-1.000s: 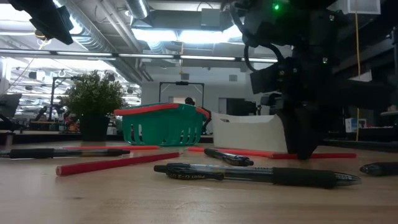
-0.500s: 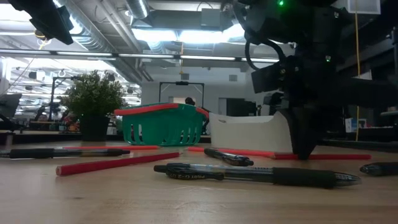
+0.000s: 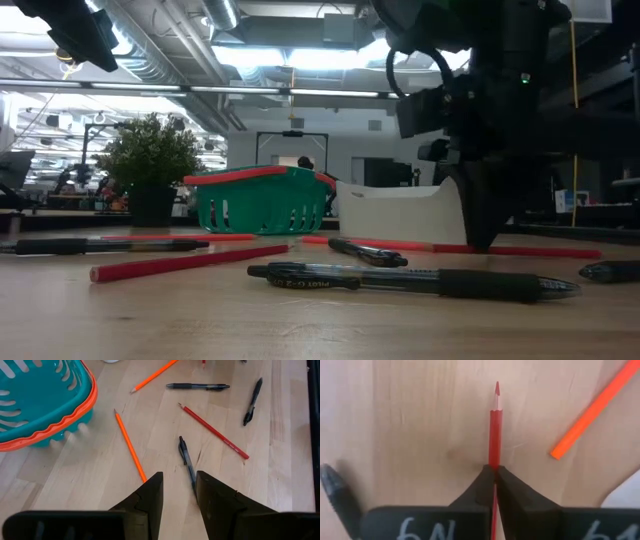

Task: Sort pens & pencils
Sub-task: Put the right red pencil into the blue bin

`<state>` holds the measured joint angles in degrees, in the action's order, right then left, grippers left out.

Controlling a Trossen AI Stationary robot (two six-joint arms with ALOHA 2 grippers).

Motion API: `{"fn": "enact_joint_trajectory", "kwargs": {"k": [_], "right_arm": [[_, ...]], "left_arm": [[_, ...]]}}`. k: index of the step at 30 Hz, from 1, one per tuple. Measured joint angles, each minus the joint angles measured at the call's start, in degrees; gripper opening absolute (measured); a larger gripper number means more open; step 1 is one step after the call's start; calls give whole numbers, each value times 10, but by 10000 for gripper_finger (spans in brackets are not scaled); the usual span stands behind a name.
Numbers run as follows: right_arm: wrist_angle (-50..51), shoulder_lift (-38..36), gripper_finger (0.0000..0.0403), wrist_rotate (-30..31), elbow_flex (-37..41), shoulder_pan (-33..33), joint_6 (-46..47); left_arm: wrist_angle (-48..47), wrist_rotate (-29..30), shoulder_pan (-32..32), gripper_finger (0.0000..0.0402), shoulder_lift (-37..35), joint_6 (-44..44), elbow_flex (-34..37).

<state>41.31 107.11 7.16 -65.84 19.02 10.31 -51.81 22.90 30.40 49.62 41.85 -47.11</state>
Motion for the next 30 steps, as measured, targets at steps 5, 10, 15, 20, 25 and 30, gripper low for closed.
{"fn": "enact_joint_trajectory", "kwargs": {"k": [5,10,15,20,25,30], "right_arm": [[0,-1,15,3,-1,15,18],[3,-2,15,6,-16,26,29],[1,-3,15,6,-27,27,27],[-2,-3,16,7,-27,27,29],[-10,-3,16,7,-27,27,29],[-12,-3,16,8,-27,27,28]], "left_arm": [[0,0,0,110,0,0,0],[0,0,0,110,0,0,0],[0,0,0,110,0,0,0],[0,0,0,110,0,0,0],[0,0,0,110,0,0,0],[0,0,0,110,0,0,0]]}}
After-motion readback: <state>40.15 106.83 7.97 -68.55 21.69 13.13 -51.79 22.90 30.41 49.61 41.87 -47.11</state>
